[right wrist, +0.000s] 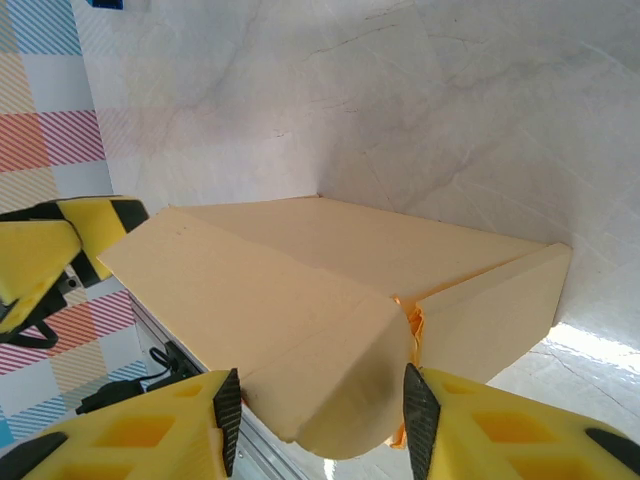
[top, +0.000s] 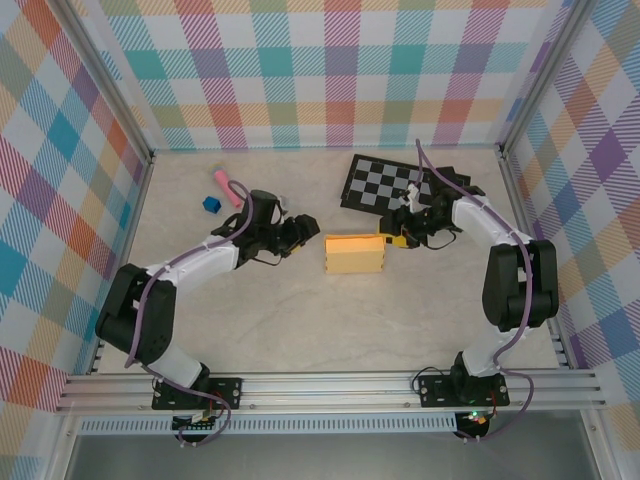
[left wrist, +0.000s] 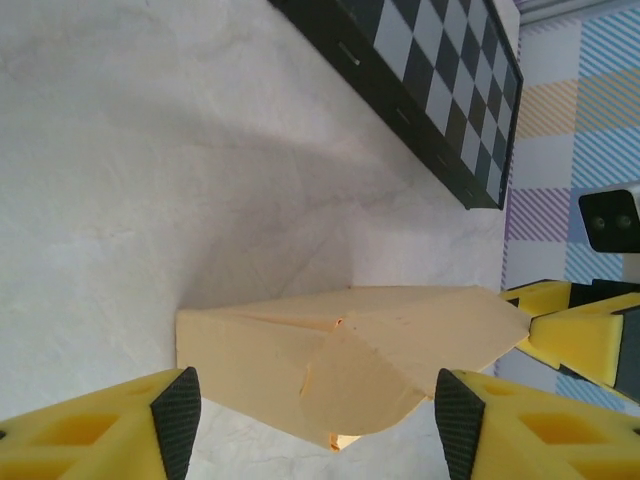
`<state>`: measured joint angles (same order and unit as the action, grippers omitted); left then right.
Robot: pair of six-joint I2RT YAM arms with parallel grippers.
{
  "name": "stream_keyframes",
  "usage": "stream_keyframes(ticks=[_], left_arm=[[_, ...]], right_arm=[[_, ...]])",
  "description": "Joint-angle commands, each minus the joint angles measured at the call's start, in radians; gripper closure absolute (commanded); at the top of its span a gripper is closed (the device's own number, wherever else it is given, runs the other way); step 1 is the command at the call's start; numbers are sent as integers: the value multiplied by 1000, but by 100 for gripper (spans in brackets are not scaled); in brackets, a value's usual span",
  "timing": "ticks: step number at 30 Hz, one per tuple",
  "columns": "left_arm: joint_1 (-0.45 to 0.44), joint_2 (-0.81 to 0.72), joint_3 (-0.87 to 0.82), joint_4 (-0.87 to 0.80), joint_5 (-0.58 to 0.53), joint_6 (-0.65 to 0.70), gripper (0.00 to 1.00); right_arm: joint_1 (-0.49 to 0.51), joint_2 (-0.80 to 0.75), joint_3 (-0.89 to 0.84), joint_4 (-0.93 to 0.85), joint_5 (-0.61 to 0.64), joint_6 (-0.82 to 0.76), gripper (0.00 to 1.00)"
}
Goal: Fold the paper box
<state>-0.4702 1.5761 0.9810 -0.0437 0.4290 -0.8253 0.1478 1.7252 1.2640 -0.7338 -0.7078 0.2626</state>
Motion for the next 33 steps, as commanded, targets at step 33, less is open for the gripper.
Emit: stream_keyframes(ticks=[33], left_arm=[[-38, 147, 231, -133, 164, -192, 28]], right_arm=[[7, -95, 8, 24, -7, 38, 44]])
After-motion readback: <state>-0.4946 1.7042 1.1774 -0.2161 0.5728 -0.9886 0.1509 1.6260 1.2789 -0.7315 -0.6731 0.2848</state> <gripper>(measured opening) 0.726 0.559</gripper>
